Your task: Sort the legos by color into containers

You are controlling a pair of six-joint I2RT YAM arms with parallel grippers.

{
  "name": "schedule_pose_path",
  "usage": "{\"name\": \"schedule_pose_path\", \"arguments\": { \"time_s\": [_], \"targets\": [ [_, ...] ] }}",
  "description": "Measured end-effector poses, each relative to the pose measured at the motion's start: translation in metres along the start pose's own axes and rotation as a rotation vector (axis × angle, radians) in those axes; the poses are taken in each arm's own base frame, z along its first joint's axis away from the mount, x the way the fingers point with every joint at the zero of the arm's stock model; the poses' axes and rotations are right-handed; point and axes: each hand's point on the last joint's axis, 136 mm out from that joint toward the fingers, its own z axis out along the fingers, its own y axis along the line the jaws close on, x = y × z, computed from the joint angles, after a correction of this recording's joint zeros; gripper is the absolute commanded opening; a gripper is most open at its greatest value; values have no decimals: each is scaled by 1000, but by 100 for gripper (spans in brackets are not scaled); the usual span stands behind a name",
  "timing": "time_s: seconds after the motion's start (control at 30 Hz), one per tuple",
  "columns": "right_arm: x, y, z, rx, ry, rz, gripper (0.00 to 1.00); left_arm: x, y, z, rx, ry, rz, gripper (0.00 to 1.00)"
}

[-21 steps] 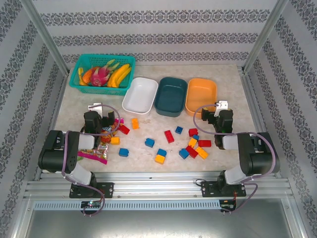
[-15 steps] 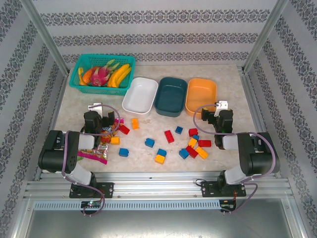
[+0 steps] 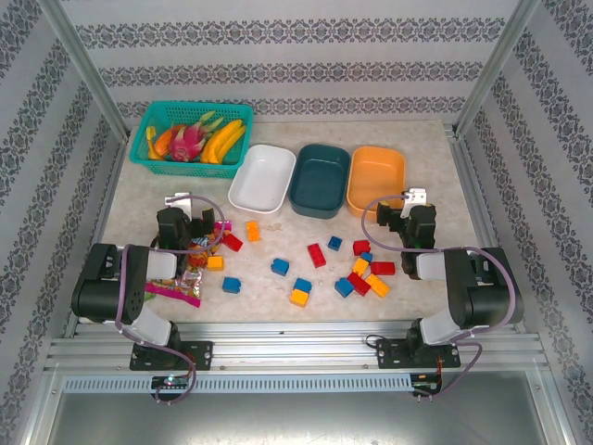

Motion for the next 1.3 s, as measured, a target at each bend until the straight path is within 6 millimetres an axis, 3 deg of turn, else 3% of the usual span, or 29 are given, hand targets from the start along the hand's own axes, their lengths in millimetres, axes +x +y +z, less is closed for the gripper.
{"name": "schedule_pose_path", "arguments": {
  "time_s": [0.33,0.4,0.6,0.77,0.83,0.93,0.97,1.03,1.1,1.2,1.3],
  "targets": [
    [-4,-1,-4,6,-2,0,98,-3,0,-6,2,15,3,100],
    [-15,-4,-12,27,-19,0,98,-19,3,-19,-19,3,-1,100],
    [-89,-13,-51,106,-181,34,98,-109,14,-82,-77,-229,-78,100],
    [-177,-7,-89,122,-285,96,98,-155,-1,-125,-55,-317,-96,100],
    [-217,-13,-113,128,-311,269,98,-176,-12,-143,-31,-352,-123,100],
    [-245,-33,-146,143,-291,543,98,-203,-13,-165,-15,-293,-326,100],
    [-243,-37,-151,140,-276,595,95,-213,-10,-172,-19,-279,-389,100],
    [-217,-42,-156,156,-178,680,82,-231,-8,-188,-3,-261,-520,100],
    [-183,-37,-152,173,-28,736,78,-230,-15,-190,33,-203,-577,100],
    [-127,-27,-147,227,232,802,72,-213,-41,-177,120,-54,-591,100],
    [-78,-14,-155,256,448,865,66,-178,-88,-160,224,137,-525,100]
  ]
}}
